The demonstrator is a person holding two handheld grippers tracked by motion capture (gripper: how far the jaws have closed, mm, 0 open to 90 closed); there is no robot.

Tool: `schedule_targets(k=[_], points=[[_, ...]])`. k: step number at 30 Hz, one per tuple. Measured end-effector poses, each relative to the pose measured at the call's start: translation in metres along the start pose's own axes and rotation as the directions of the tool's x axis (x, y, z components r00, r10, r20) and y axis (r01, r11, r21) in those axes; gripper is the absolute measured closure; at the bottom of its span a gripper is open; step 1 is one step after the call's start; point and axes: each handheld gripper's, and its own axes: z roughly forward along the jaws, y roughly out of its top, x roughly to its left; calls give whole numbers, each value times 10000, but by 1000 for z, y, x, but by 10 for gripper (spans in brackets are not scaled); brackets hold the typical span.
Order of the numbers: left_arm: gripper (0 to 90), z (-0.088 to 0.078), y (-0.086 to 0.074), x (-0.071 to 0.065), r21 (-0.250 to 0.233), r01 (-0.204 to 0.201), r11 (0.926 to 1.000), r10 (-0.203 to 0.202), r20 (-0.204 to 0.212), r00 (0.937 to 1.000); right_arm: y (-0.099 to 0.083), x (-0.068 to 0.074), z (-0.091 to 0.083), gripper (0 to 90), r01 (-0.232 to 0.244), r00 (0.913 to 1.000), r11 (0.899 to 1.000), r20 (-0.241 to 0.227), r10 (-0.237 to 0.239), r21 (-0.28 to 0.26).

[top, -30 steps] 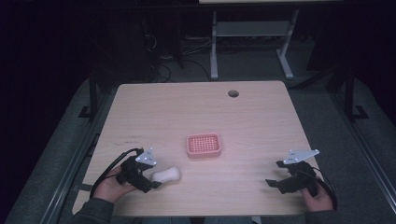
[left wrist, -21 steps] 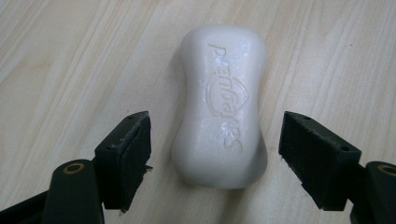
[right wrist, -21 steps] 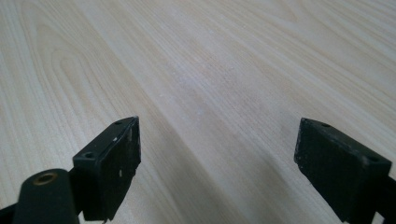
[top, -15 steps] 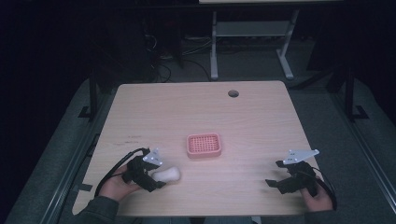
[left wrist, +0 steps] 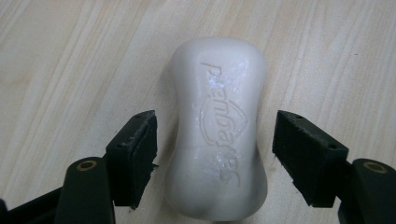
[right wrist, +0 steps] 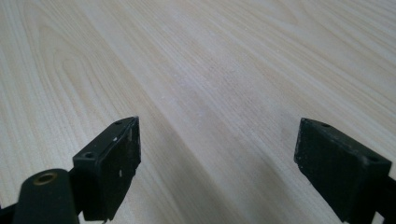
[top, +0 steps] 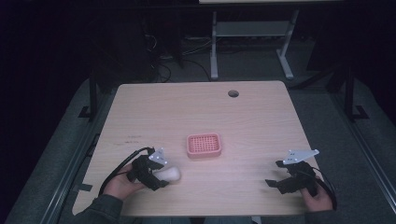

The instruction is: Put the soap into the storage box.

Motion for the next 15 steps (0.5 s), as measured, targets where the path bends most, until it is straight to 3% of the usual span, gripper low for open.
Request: schedule_targets(k=[15], points=[[404, 10, 8, 0, 544, -44, 9985, 42, 25, 10000, 0, 0, 0, 143, 29, 10000, 10000, -6, -29, 4]])
